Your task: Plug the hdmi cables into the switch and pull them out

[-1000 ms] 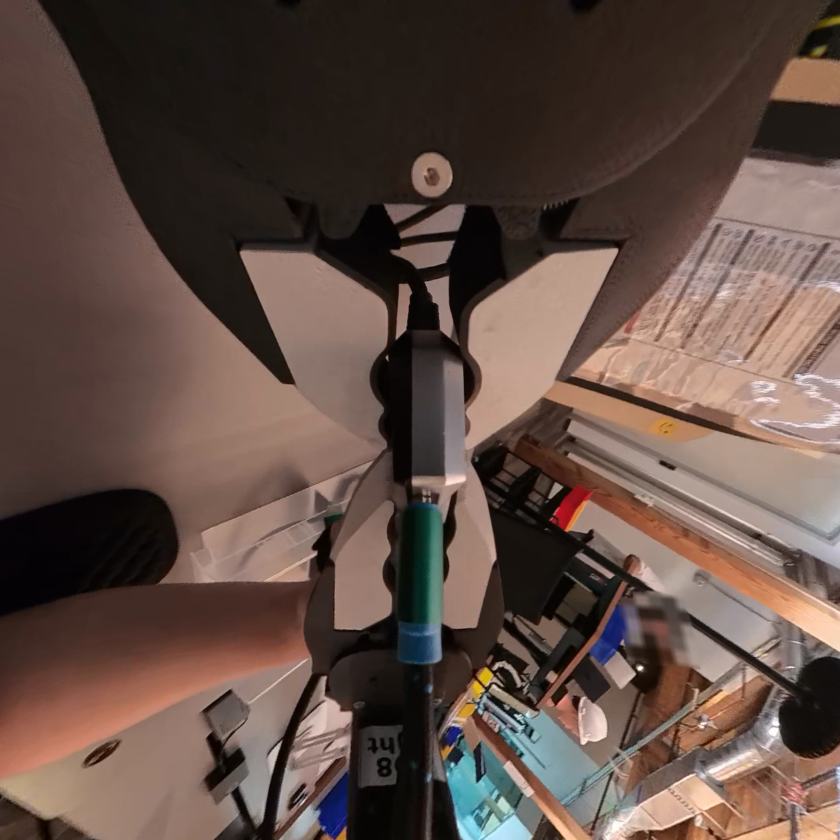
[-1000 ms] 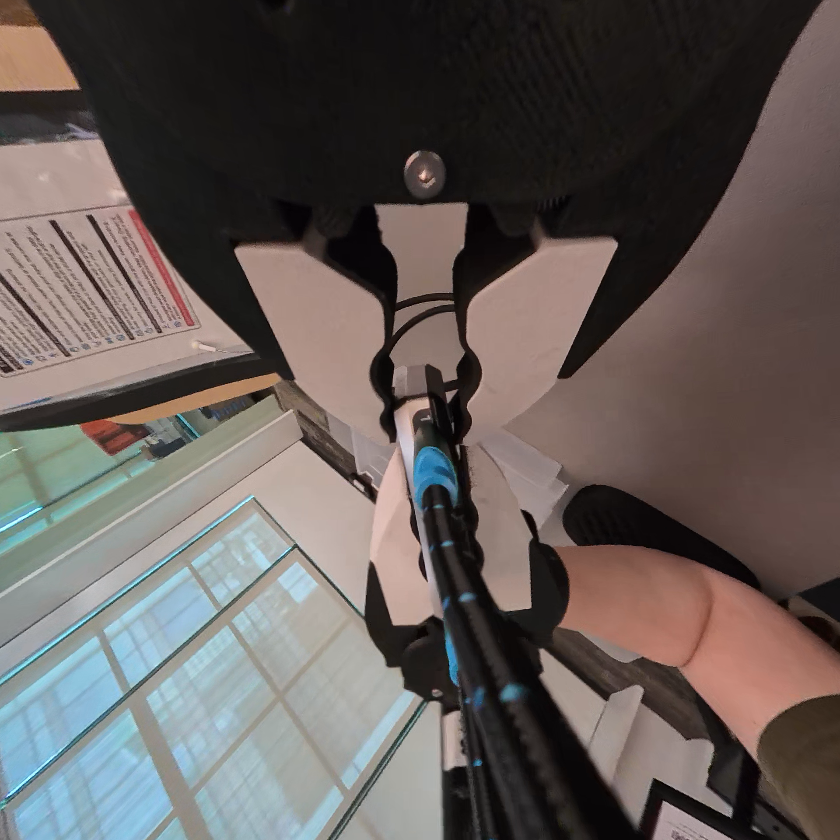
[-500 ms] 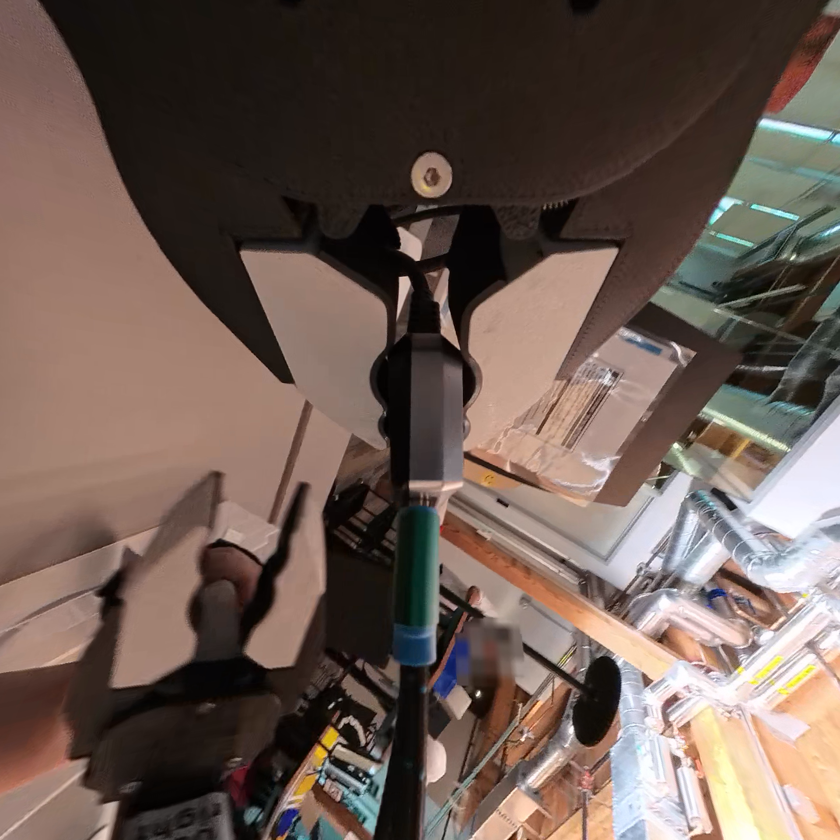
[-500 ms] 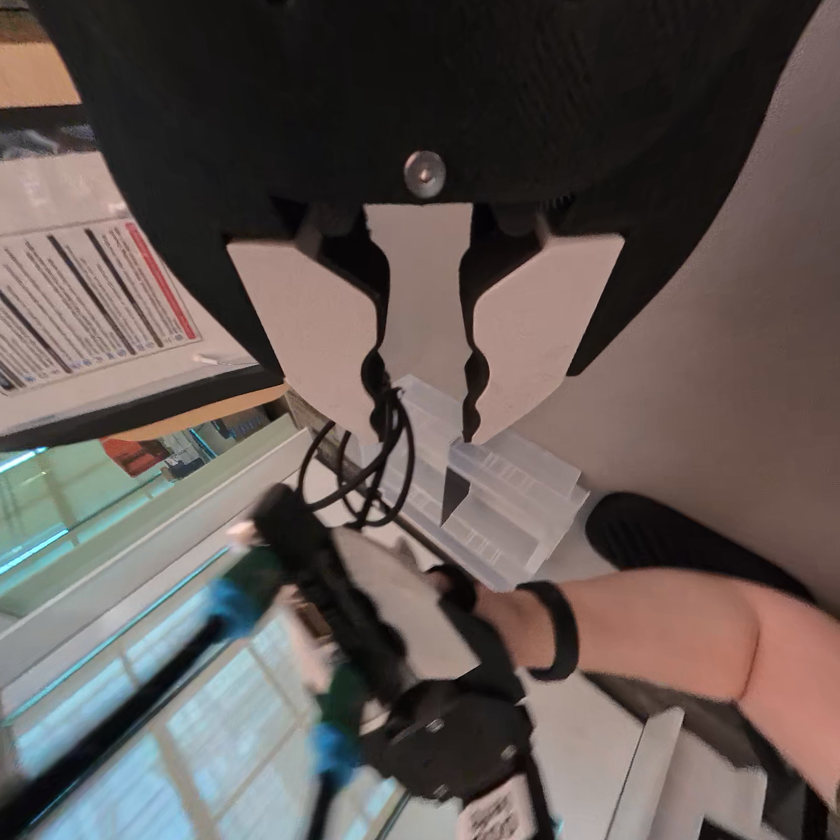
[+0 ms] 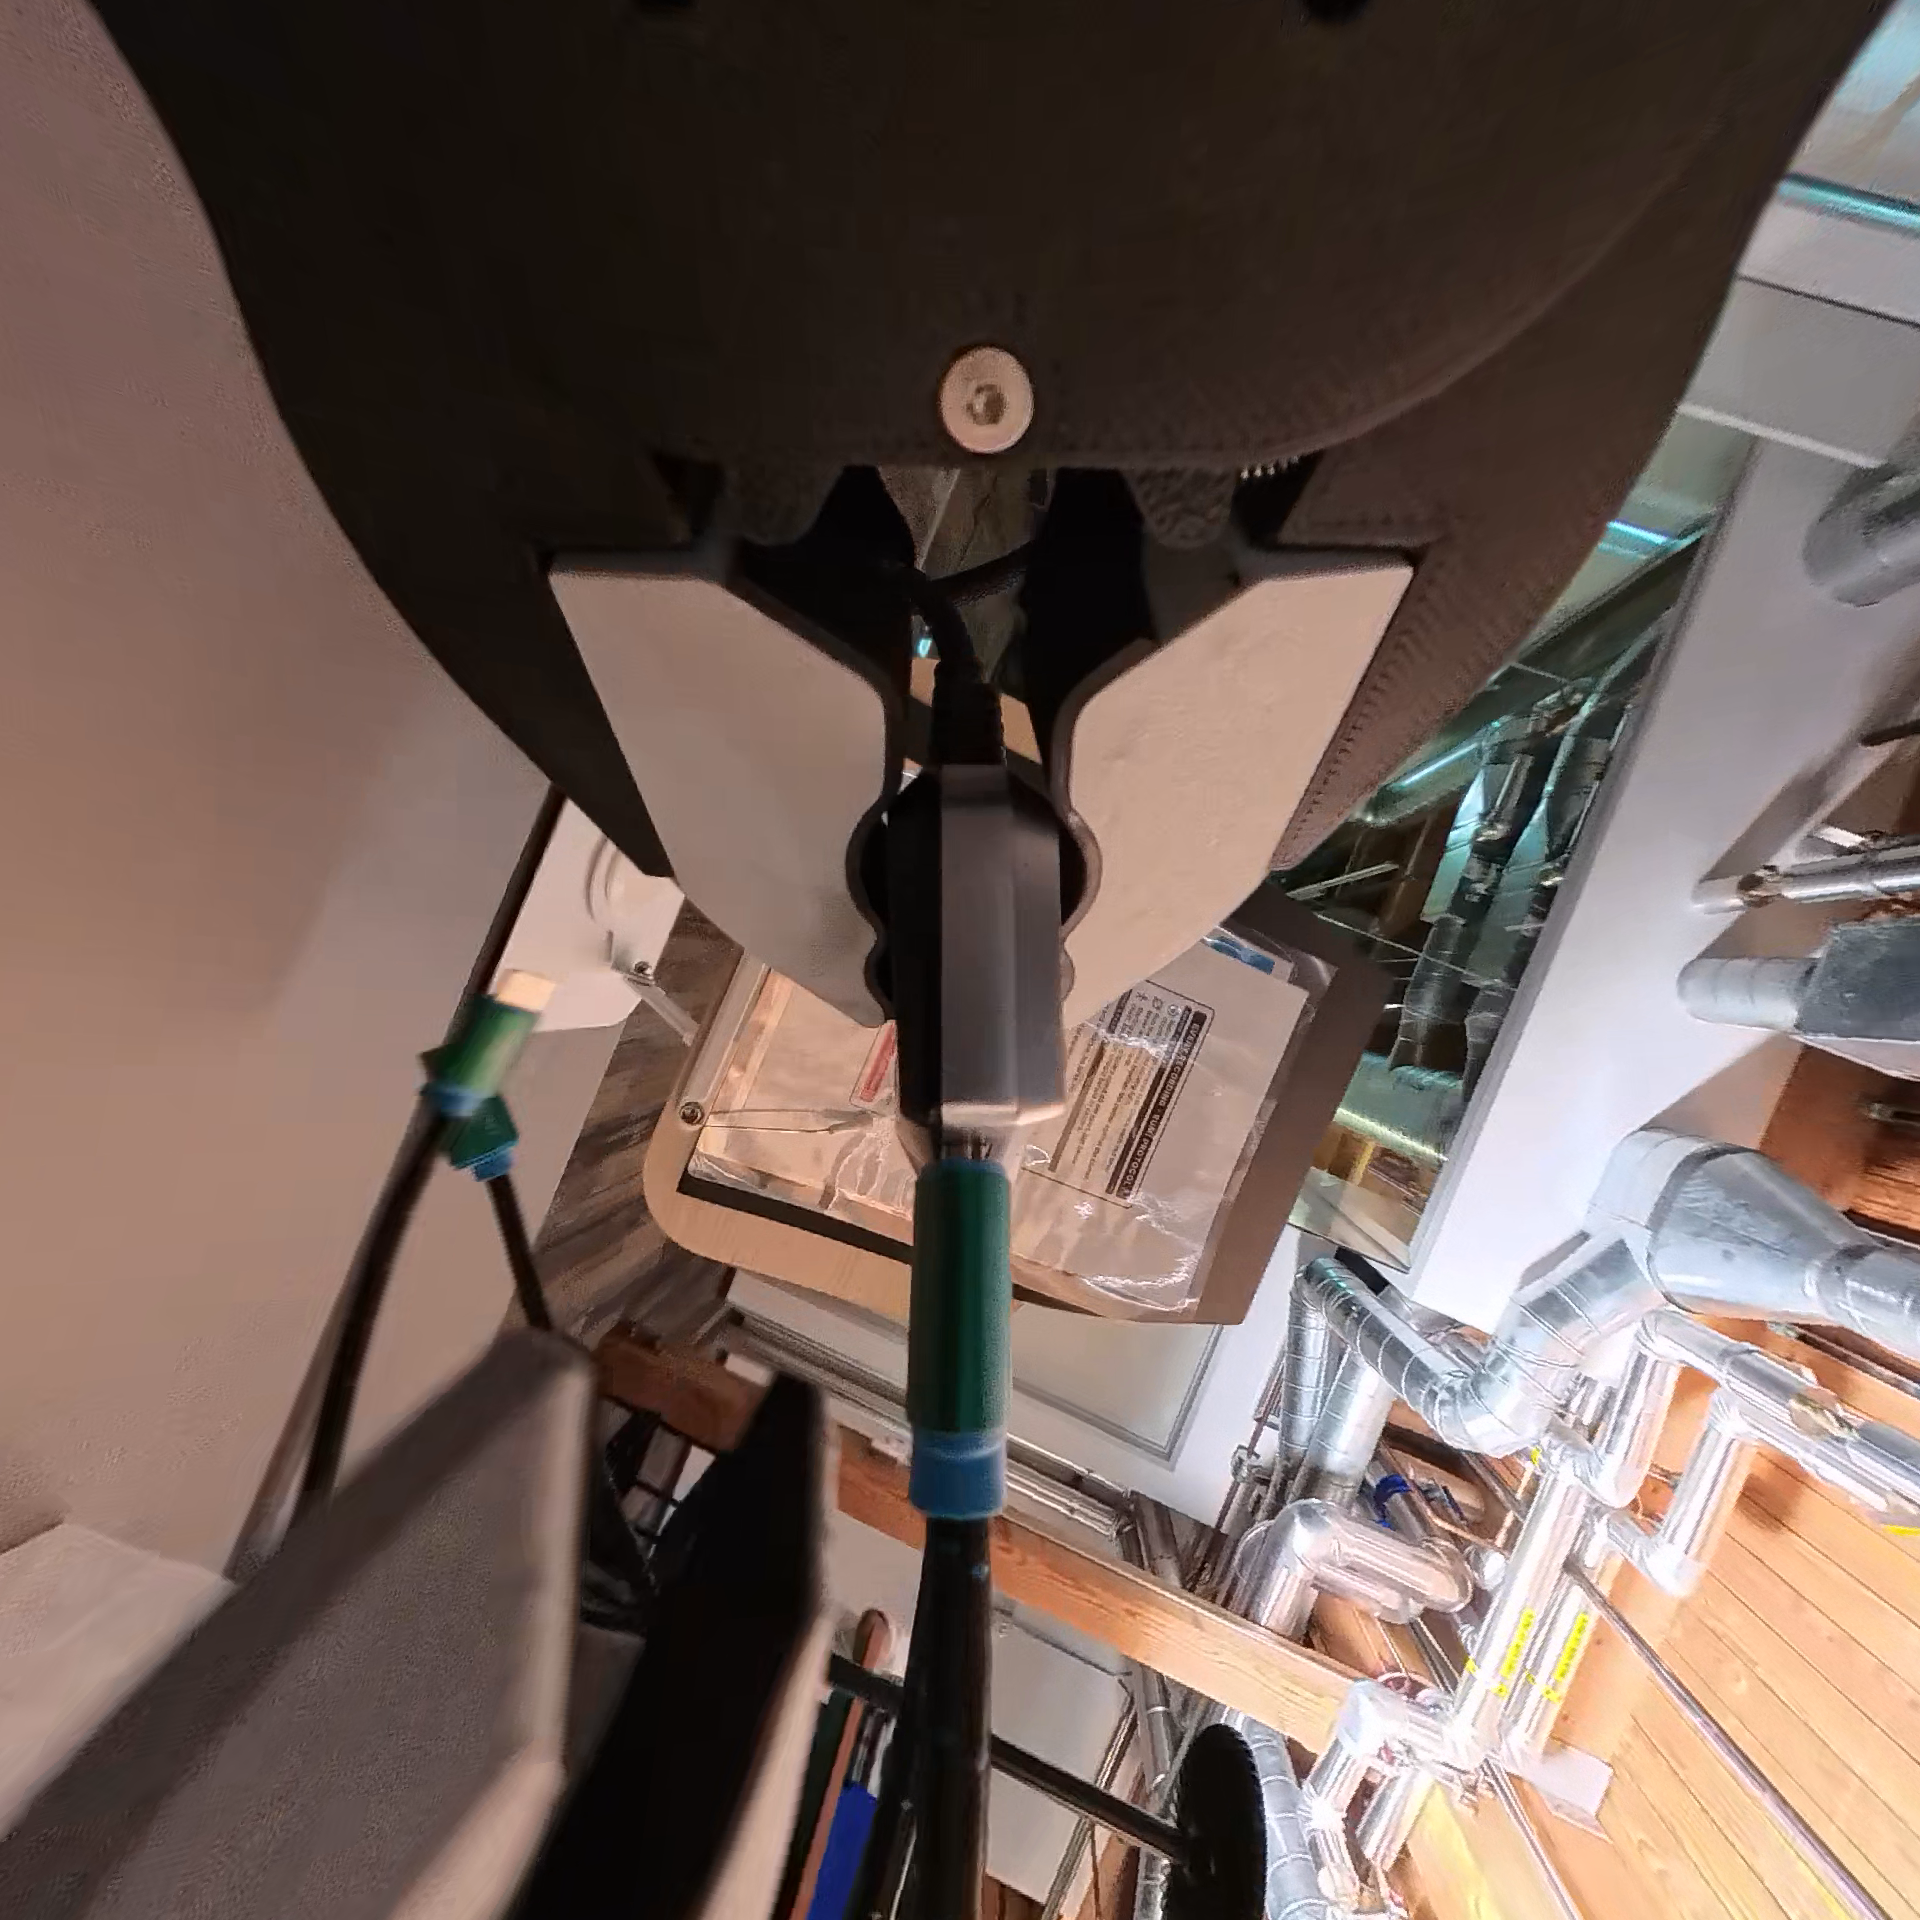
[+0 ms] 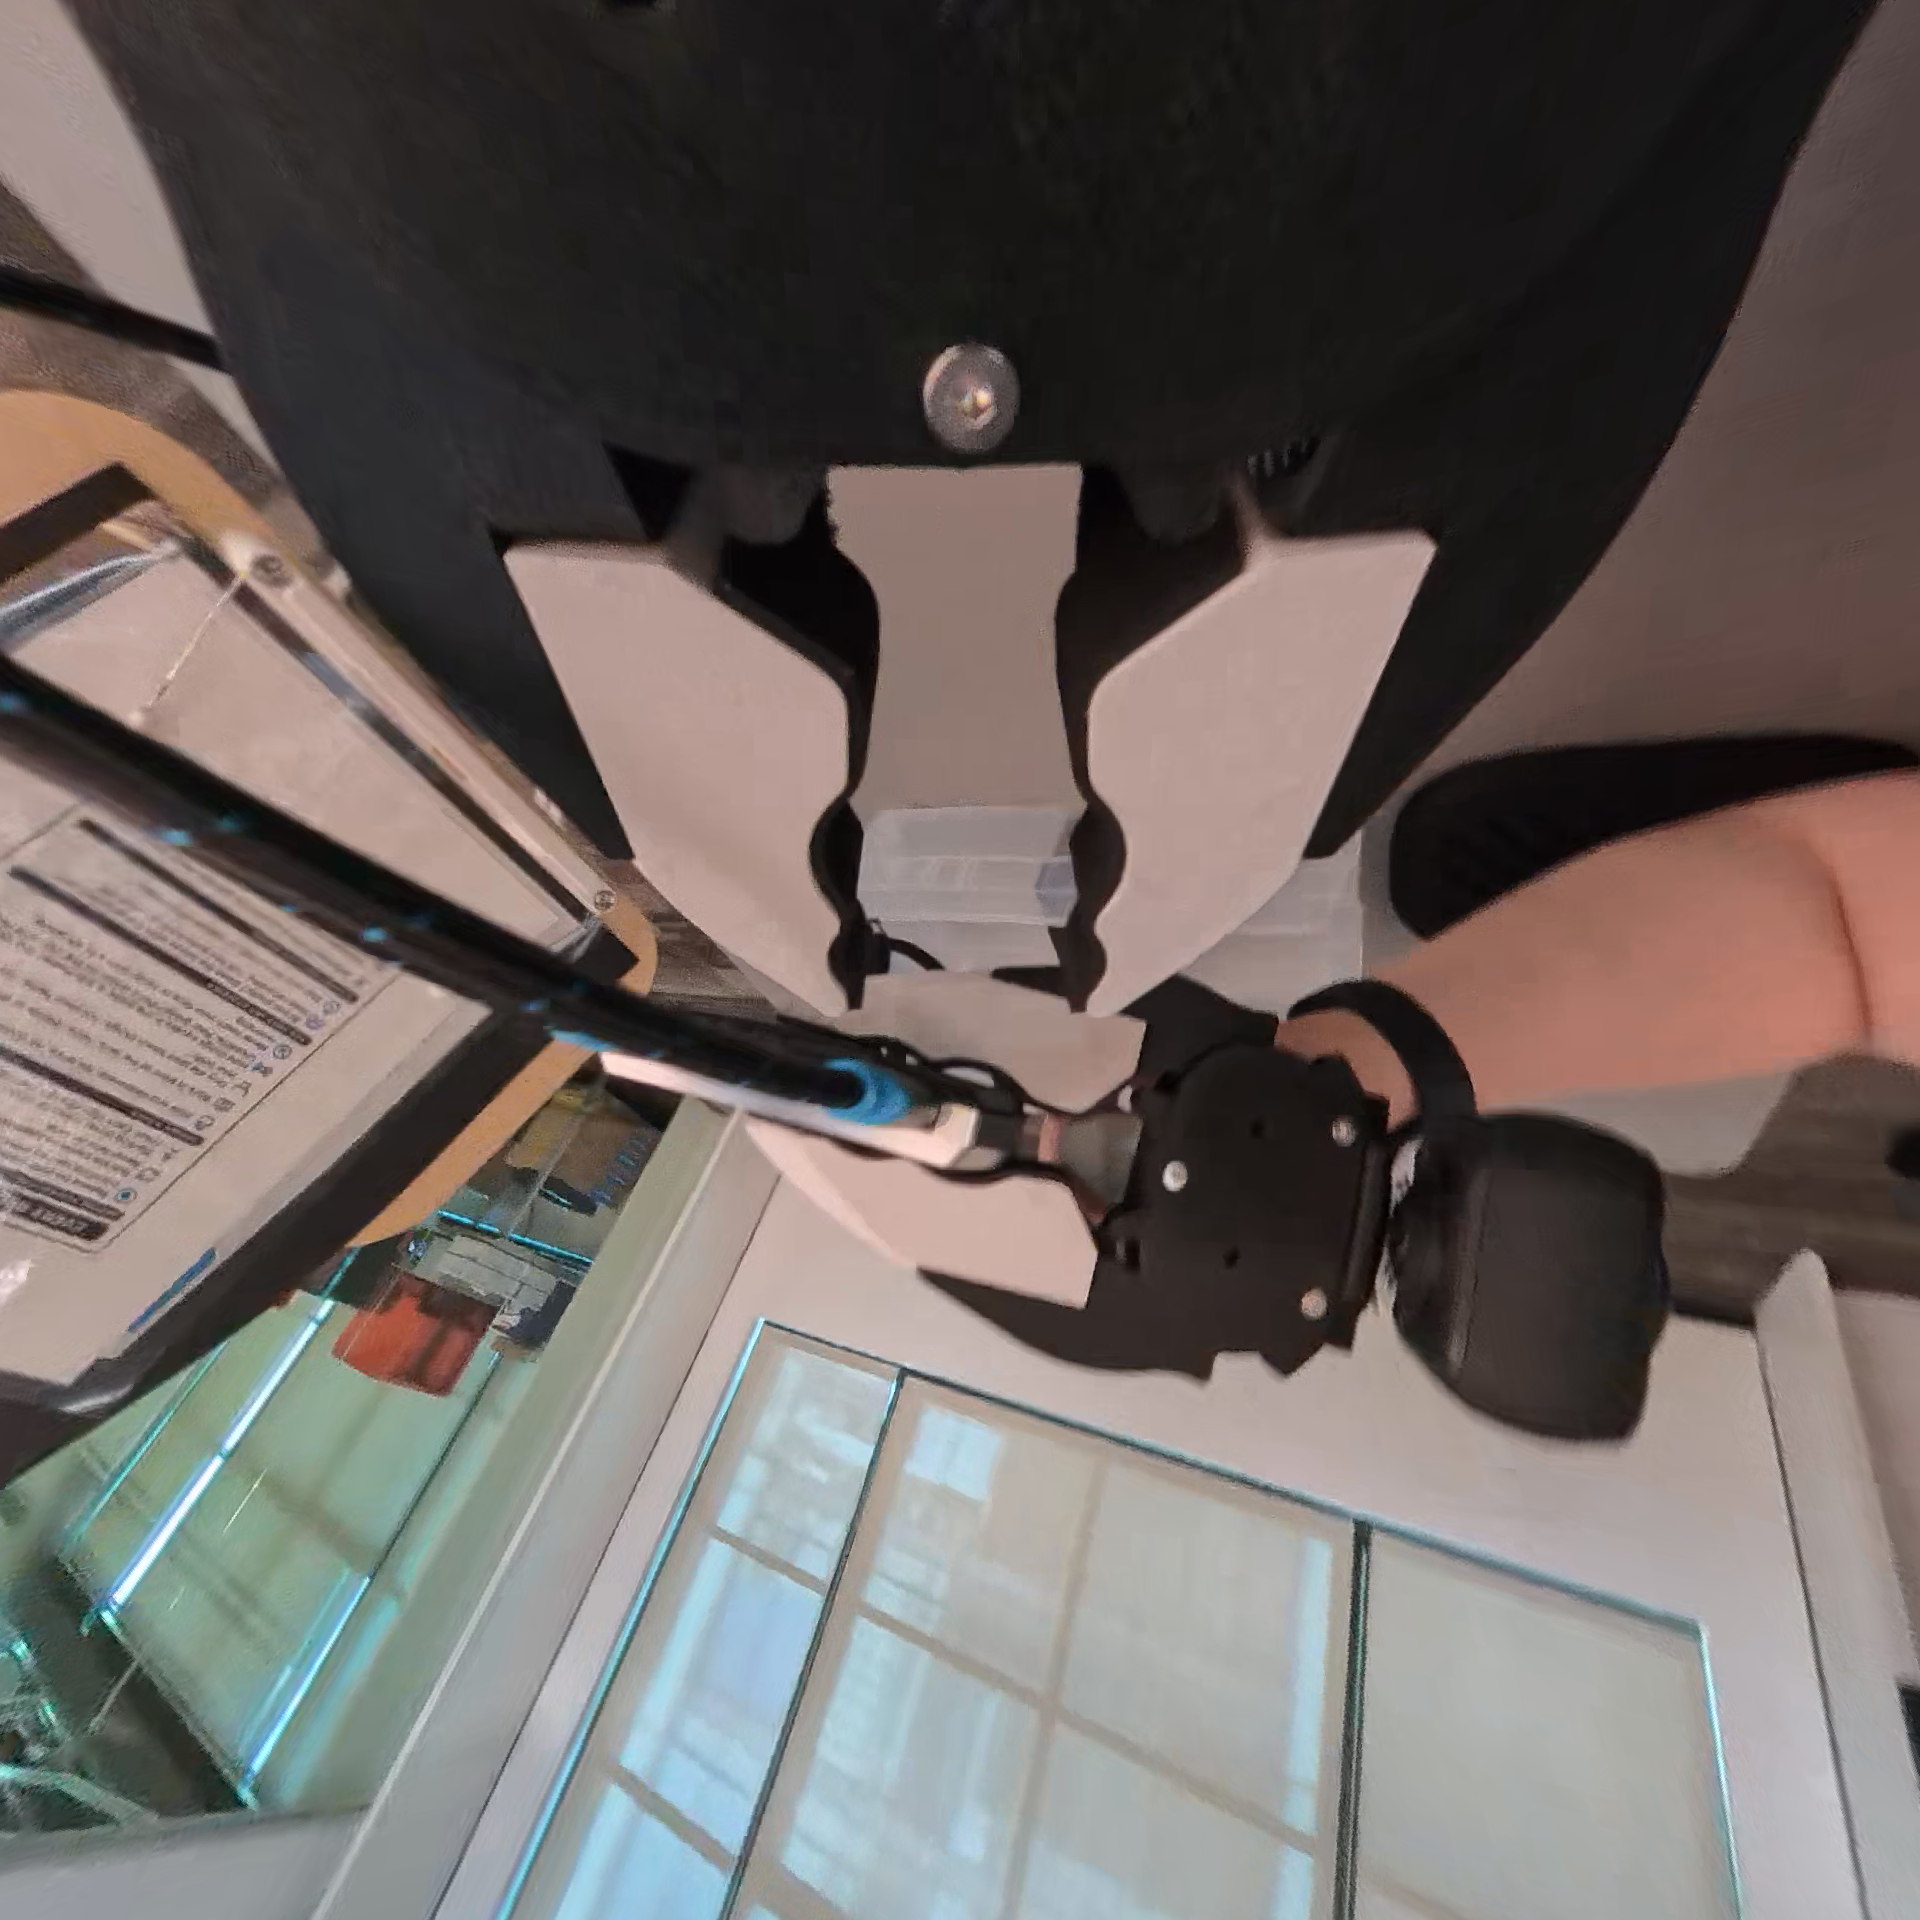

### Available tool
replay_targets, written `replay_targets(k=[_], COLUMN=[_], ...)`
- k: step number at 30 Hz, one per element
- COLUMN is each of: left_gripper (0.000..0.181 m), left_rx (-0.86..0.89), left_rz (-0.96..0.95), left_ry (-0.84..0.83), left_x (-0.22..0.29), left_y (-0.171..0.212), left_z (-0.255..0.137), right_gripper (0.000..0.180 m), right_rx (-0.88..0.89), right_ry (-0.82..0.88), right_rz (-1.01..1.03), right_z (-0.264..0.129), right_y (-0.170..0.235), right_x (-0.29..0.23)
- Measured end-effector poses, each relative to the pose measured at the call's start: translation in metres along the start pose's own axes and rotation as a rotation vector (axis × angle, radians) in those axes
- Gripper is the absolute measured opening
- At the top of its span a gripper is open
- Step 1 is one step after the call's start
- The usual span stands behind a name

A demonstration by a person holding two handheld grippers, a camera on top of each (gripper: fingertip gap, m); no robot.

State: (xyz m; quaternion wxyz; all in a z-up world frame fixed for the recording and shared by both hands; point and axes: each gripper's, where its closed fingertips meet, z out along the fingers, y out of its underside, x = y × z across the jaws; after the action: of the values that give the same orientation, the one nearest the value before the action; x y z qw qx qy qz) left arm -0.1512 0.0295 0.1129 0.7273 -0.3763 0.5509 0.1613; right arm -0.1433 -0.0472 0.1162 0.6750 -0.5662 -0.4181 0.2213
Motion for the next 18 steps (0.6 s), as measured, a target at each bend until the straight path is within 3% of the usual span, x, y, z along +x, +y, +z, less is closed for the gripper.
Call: replay_targets(k=[6,18], left_gripper=[0.022,0.022], left_rx=[0.013,-0.011], left_rz=[0.043,0.089], left_ry=[0.03,0.089], left_x=[0.014,0.031], left_y=[-0.005,-0.004], left_z=[0.004,0.009], right_gripper=[0.033,0.022], right_rx=[0.041,-0.03], right_ry=[0.001,-0.029], right_rz=[0.169,0.222], right_z=[-0.007,-0.001], right_y=[-0.005,0.018], right_x=[0.013,0.02])
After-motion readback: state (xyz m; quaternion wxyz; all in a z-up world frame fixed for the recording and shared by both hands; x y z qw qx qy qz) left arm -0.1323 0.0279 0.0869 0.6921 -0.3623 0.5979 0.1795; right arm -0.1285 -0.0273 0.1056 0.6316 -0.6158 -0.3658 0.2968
